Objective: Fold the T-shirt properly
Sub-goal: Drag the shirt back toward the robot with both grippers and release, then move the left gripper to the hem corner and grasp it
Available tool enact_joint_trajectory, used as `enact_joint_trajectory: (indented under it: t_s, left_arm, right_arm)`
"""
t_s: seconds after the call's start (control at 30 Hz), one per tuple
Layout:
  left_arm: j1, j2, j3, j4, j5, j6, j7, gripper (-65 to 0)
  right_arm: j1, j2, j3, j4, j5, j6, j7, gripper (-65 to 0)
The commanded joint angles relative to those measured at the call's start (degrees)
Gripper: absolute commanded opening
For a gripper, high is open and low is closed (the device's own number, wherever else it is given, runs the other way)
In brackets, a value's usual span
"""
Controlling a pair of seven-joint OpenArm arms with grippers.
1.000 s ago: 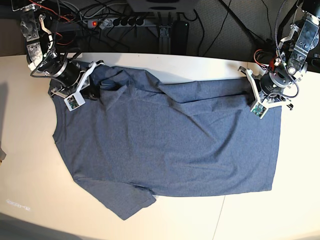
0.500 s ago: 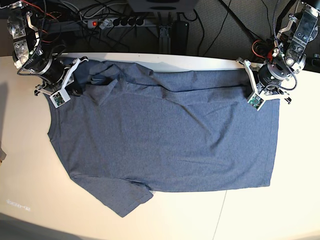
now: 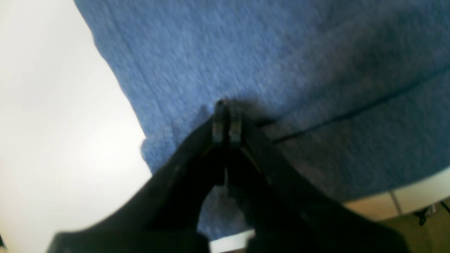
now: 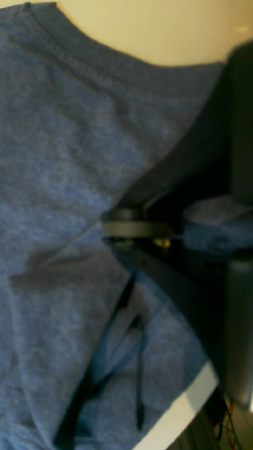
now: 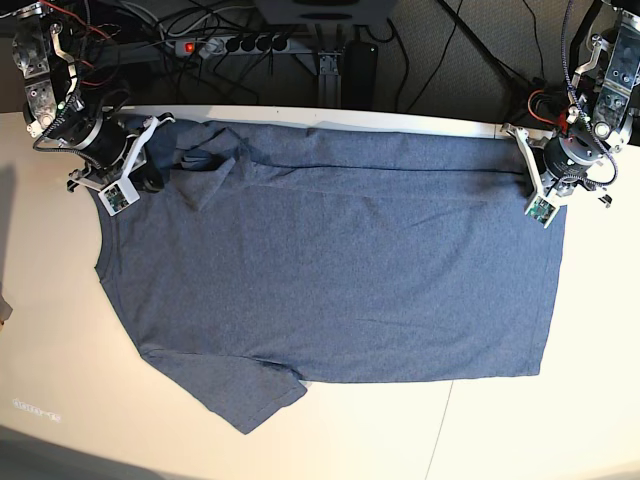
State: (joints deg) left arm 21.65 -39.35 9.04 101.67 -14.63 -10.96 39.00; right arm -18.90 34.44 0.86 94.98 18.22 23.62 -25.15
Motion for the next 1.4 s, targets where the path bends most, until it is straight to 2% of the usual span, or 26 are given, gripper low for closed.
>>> enact_joint_trajectory:
  t_s: [0.0, 0.13, 0.27, 0.37, 0.5, 0.7, 0.87, 1.0, 1.1, 1.2, 1.3, 1.37]
  left_arm:
    - [-0.31, -0.83, -0.55, 0.7, 0.09, 0.04, -0.37, -65.0]
    - [-0.44, -0.81, -2.16, 0.76, 0.11, 1.64, -2.36, -65.0]
    - [-1.01, -0.81, -8.35, 0.83, -1.05, 1.75, -5.31, -65.0]
    - [-2.64, -0.81, -14.29, 0.81, -6.49, 1.57, -7.1, -65.0]
    - [-6.71, -0.81, -18.4, 0.44, -13.09, -1.57, -8.0, -64.7]
    - [-14.99, -0.66, -17.97, -7.76, -16.15, -3.48, -13.57, -50.4]
    - [-27.69, -0.61, -12.85, -23.5, -20.15, -3.72, -15.28, -39.3]
    - [-38.18, -0.48, -5.4, -39.8, -21.86, -4.17, -21.35, -38.1]
    - [-45.72, 0.42, -0.81, -50.56, -22.01, -7.69, -23.76, -38.1]
    - [-52.85, 3.04, 1.49, -60.43, -24.79, -11.19, -21.11, -38.1]
    - [-58.29, 6.54, 1.66, -69.59, -27.12, -17.25, -18.36, -38.1]
    - [-60.63, 8.35, 1.66, -74.31, -27.85, -18.75, -18.21, -38.1]
  right_arm:
    - [0.13, 0.96, 0.68, 0.81, 0.26, -2.21, 0.9, -65.0]
    - [0.11, 0.96, 0.68, 0.81, 0.28, -2.19, 0.9, -65.0]
    - [0.11, 0.96, 0.68, 0.81, 0.26, -2.19, 0.9, -65.0]
    - [0.13, 0.96, 0.68, 0.81, 0.28, -2.21, 0.9, -65.0]
    - [0.13, 0.94, 0.68, 0.81, 0.28, -2.21, 0.92, -65.0]
    - [0.13, 0.94, 0.68, 0.81, 0.24, -2.19, 0.9, -65.0]
    - [0.15, 0.94, 0.68, 0.81, 0.26, -2.19, 0.92, -65.0]
    - [0.13, 0.94, 0.68, 0.81, 0.24, -2.19, 0.92, -65.0]
    - [0.13, 0.94, 0.68, 0.81, 0.24, -2.19, 0.92, -65.0]
    - [0.13, 0.94, 0.68, 0.81, 0.24, -2.19, 0.9, -65.0]
    - [0.13, 0.94, 0.68, 0.81, 0.24, -2.19, 0.9, -65.0]
    - [0.13, 0.94, 0.68, 0.81, 0.24, -2.19, 0.87, -65.0]
